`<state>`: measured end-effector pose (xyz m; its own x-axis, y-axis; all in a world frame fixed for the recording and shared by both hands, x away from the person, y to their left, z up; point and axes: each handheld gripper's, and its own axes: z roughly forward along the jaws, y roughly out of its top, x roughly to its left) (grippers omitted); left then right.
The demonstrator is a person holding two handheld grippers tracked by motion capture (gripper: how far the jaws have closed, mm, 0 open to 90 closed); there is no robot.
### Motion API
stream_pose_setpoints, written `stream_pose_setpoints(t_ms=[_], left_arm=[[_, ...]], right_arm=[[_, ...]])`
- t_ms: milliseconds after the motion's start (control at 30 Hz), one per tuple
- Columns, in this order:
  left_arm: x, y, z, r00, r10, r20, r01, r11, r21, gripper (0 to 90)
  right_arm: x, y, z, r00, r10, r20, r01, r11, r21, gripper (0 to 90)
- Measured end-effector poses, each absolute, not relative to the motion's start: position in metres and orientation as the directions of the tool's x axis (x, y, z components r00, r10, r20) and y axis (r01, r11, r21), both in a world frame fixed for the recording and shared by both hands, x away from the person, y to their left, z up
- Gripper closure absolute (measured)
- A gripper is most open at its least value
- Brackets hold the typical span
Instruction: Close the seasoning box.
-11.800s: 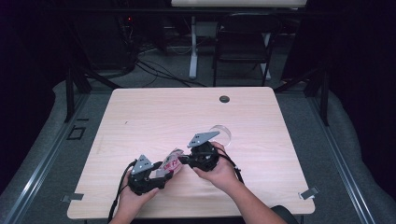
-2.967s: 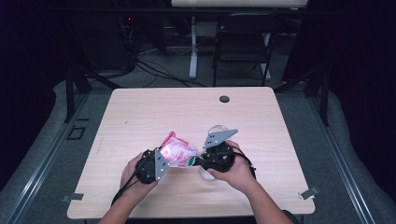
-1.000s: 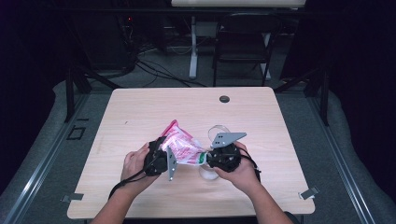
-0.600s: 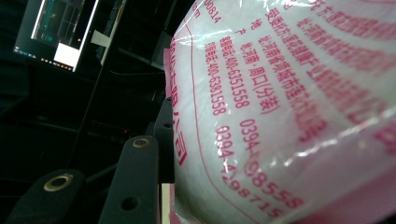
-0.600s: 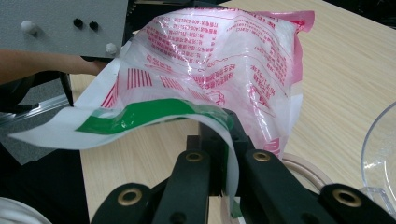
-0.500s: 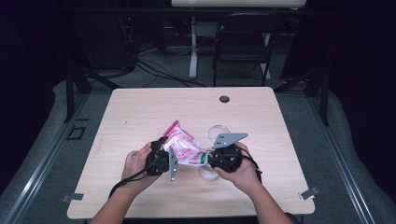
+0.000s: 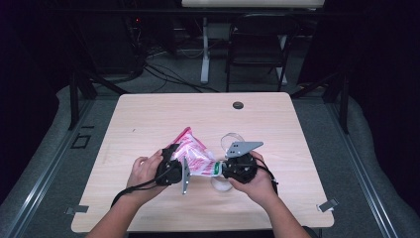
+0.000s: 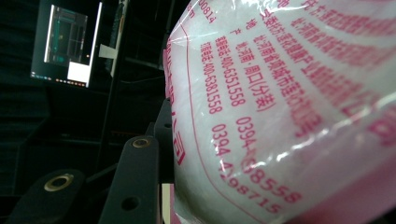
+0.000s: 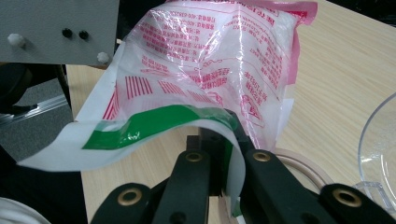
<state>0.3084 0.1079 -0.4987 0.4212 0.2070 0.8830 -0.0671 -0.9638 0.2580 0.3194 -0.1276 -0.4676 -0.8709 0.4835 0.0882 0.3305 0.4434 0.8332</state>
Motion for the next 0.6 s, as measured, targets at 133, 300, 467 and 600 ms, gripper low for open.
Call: stream_pose_setpoints(t_ms=[133,300,467,600], left_arm=[[0.3084,0.1079,-0.4959,0.415,0.202,0.887,-0.070,-0.965,0.252,62.4],[0.3086,0.1067,-0.4940,0.409,0.189,0.893,-0.072,-0.968,0.239,62.4],[0.3101,0.1054,-0.4906,0.397,0.185,0.899,-0.076,-0.969,0.233,62.5],[0.3111,0.1043,-0.4893,0.400,0.179,0.899,-0.076,-0.971,0.227,62.5]], right_arm=[[0.3192,-0.1284,-0.4674,-0.875,0.477,0.080,0.321,0.448,0.834,90.0],[0.3187,-0.1293,-0.4670,-0.874,0.481,0.076,0.319,0.447,0.836,90.0],[0.3178,-0.1305,-0.4676,-0.870,0.488,0.073,0.317,0.438,0.841,90.0],[0.3172,-0.1313,-0.4682,-0.868,0.492,0.067,0.316,0.443,0.839,90.0]])
